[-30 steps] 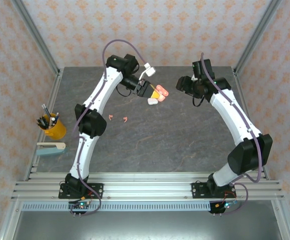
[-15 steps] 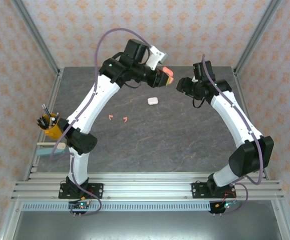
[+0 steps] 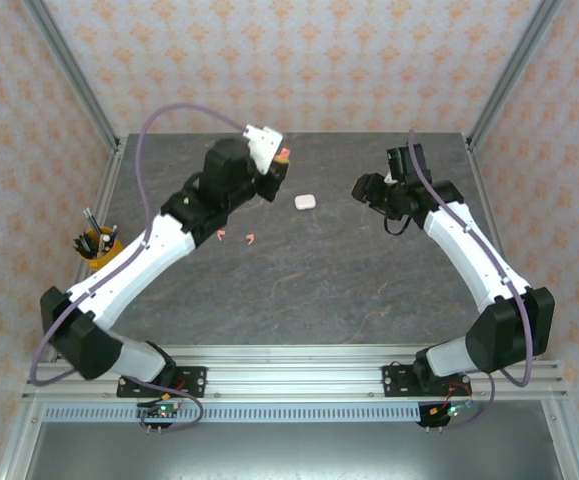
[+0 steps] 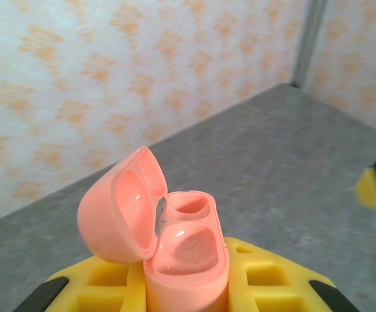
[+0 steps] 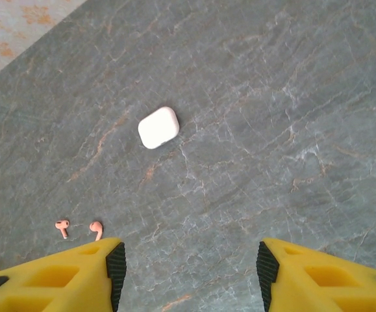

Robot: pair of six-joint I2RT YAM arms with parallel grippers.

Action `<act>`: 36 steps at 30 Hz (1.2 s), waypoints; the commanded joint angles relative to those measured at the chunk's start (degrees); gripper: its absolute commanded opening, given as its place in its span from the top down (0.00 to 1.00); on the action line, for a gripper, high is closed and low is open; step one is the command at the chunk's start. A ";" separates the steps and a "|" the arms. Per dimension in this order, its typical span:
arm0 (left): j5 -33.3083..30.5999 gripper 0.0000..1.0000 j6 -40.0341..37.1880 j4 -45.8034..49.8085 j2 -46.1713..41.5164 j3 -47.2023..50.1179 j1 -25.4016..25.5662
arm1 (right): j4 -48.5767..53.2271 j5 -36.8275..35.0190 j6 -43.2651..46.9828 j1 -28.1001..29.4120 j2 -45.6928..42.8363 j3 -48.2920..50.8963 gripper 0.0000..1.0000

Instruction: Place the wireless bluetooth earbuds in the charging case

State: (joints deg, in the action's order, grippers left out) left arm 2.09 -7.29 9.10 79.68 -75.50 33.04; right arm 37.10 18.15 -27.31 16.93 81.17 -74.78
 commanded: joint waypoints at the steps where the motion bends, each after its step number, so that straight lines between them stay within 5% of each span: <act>1: -12.47 1.00 -4.67 -19.40 -4.95 8.79 -0.67 | -2.63 -0.24 -2.72 1.88 0.33 0.13 0.43; 10: 1.85 1.00 -0.45 -54.27 -16.51 37.85 -9.61 | -0.97 -5.33 -6.96 9.94 6.35 -4.56 0.44; 18: 27.09 1.00 4.27 -54.59 -24.83 43.45 -17.87 | 2.45 -7.37 -10.01 16.06 15.78 -14.47 0.45; 23: 35.47 1.00 6.42 -54.67 -27.75 45.66 -20.70 | 6.75 -8.10 -11.60 19.24 24.22 -24.50 0.45; 36: 34.38 1.00 8.23 -58.41 -26.41 44.50 -24.25 | 16.88 -7.55 -14.56 26.74 49.31 -55.76 0.46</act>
State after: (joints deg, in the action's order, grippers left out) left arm 37.15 0.23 -45.36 53.76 -29.65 9.85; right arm 48.90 11.53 -40.36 42.24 127.15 -125.86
